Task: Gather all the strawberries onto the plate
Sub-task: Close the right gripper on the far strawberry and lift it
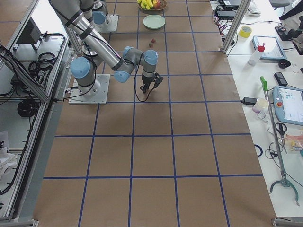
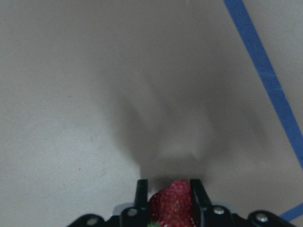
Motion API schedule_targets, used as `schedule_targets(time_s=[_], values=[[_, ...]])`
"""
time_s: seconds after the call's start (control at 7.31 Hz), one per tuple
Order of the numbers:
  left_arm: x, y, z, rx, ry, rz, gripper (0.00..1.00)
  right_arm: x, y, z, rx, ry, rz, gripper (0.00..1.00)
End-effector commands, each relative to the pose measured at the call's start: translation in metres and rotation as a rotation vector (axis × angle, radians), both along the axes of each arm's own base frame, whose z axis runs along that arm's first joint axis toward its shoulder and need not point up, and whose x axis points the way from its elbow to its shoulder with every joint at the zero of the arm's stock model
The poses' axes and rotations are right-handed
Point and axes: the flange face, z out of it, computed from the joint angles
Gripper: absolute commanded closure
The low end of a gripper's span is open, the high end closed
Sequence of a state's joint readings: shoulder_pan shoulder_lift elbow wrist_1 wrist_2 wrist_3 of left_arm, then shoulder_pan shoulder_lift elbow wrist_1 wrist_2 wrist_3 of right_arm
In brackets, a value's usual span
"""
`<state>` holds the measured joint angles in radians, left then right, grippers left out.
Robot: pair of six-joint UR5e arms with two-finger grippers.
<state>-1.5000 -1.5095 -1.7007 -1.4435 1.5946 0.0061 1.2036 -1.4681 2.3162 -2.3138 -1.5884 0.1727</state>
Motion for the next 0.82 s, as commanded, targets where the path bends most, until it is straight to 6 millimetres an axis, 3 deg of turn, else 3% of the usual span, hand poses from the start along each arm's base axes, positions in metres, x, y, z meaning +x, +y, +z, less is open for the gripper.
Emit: schedule_targets(time_s=[0.0, 0.27, 0.55, 0.68], values=[[0.001, 0.000, 0.001, -0.001, -0.001, 0.001, 0.00, 0.046, -0.015, 0.033, -0.031, -0.051, 0.176, 1.00], [0.001, 0.000, -0.001, 0.002, 0.001, 0.001, 0.00, 0.149, -0.038, 0.076, -0.032, -0.041, 0.430, 1.00], [0.001, 0.000, 0.000, 0.001, -0.001, 0.001, 0.00, 0.256, -0.055, 0.081, -0.077, -0.135, 0.621, 1.00], [0.001, 0.000, -0.001, 0.002, -0.001, 0.001, 0.00, 0.300, -0.063, 0.075, -0.076, -0.139, 0.689, 1.00]])
